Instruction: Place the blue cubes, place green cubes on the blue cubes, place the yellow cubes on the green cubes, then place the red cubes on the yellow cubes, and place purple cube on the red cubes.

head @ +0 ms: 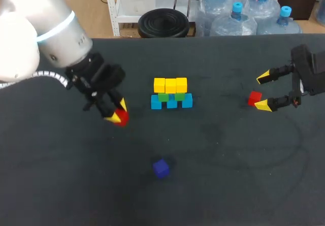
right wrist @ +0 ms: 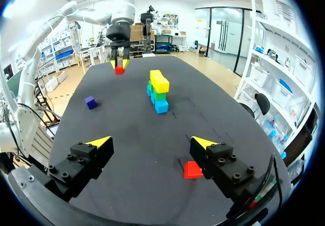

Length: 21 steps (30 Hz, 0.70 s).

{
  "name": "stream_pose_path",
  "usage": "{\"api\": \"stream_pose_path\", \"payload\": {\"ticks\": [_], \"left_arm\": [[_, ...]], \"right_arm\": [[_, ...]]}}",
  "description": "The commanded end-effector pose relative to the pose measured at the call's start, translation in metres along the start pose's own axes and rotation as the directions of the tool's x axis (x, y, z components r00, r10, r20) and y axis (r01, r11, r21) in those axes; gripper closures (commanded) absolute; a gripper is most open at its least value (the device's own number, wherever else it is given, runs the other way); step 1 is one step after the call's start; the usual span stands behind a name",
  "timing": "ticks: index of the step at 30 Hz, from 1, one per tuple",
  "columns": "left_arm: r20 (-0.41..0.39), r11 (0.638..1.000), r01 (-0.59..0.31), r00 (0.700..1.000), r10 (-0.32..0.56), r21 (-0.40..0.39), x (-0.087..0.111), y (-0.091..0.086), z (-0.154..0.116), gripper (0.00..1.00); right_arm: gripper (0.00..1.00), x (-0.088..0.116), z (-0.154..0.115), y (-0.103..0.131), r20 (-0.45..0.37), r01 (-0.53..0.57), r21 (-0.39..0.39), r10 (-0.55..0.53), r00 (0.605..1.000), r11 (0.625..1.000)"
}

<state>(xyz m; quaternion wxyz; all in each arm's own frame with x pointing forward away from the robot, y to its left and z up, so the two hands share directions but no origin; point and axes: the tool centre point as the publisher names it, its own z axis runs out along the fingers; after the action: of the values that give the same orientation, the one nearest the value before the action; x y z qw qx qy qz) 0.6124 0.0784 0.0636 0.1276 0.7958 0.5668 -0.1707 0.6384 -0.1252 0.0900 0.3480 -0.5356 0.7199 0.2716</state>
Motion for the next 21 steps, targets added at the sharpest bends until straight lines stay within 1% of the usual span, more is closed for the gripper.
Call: {"api": "stream_pose_path", "payload": {"ticks": [1,6,9,11,15,21], "left_arm": [[-0.015,0.998,0.036,0.999,-0.037,-0.054,-0.008,-0.004,-0.023,1.0],[-0.028,0.989,0.069,0.997,-0.073,-0.13,-0.018,0.004,-0.045,1.0],[-0.034,0.987,0.069,0.997,-0.075,-0.148,-0.023,0.012,-0.054,1.0],[-0.031,0.985,0.055,0.998,-0.06,-0.161,-0.027,0.018,-0.059,1.0],[-0.027,0.983,0.058,0.998,-0.063,-0.173,-0.036,0.034,-0.064,1.0],[0.016,0.976,0.087,0.996,-0.085,-0.199,-0.045,0.06,-0.067,1.0]], "right_arm": [[0.0,0.0,0.0,0.0,0.002,0.001,0.0,-0.001,1.0,1.0],[0.0,0.0,0.0,0.0,0.002,0.001,0.0,-0.001,1.0,1.0],[0.0,0.0,0.0,0.0,0.002,0.001,0.0,-0.001,1.0,1.0],[0.0,0.0,0.0,0.0,0.002,0.001,0.0,-0.001,1.0,1.0],[0.0,0.0,0.0,0.0,0.002,0.001,0.0,-0.001,1.0,1.0],[0.0,0.0,0.0,0.0,0.002,0.001,0.0,-0.001,1.0,1.0]]}}
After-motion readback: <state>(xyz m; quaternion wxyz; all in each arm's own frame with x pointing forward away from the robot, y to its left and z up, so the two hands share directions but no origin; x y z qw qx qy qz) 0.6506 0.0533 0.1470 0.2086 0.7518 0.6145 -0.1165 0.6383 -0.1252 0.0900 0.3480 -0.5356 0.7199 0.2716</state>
